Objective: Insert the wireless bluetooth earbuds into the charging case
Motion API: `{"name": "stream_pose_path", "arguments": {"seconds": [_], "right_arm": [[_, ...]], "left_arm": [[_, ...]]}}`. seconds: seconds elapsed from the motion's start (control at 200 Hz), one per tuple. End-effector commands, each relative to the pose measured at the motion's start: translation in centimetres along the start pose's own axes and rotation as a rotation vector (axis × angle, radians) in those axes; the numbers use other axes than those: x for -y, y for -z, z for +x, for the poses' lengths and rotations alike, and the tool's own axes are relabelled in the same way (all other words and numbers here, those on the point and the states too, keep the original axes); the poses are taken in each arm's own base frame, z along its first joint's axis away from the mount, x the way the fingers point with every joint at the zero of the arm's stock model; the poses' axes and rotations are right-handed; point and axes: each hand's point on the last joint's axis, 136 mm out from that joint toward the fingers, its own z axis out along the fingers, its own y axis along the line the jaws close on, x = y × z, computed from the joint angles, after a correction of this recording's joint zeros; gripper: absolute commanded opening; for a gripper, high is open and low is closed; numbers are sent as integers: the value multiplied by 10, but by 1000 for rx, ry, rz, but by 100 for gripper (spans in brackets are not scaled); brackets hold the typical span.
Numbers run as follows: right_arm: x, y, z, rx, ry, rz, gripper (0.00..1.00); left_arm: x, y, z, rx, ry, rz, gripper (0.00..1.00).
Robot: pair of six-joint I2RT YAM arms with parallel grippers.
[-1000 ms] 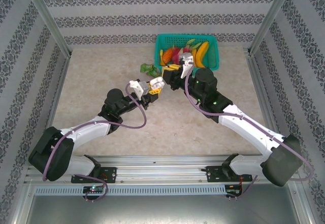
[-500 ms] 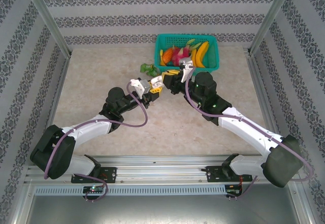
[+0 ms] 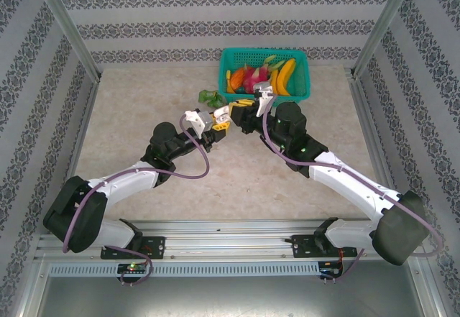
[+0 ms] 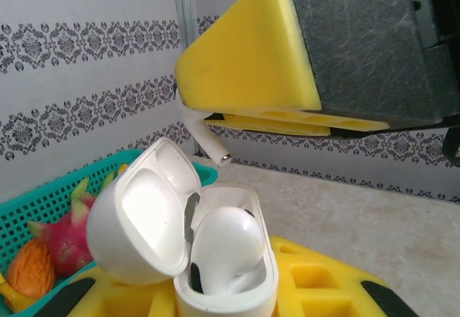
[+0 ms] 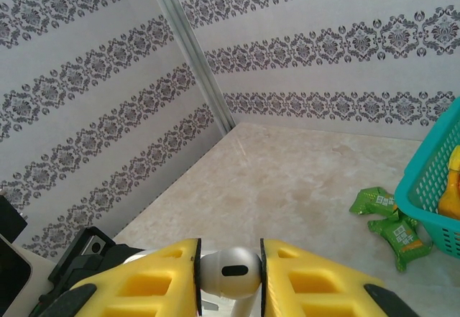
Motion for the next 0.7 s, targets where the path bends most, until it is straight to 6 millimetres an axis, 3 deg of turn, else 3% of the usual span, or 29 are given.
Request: {"name": "stream_pose_path", "arguments": {"seconds": [0.0, 0.694], "right_arm": [[-5, -2, 0, 5, -8, -24, 25], [5, -10, 20, -46, -31, 10, 24]], "left_arm": [[-6, -2, -15, 40, -7, -3, 0], [-8, -3, -16, 44, -6, -13, 0]]}}
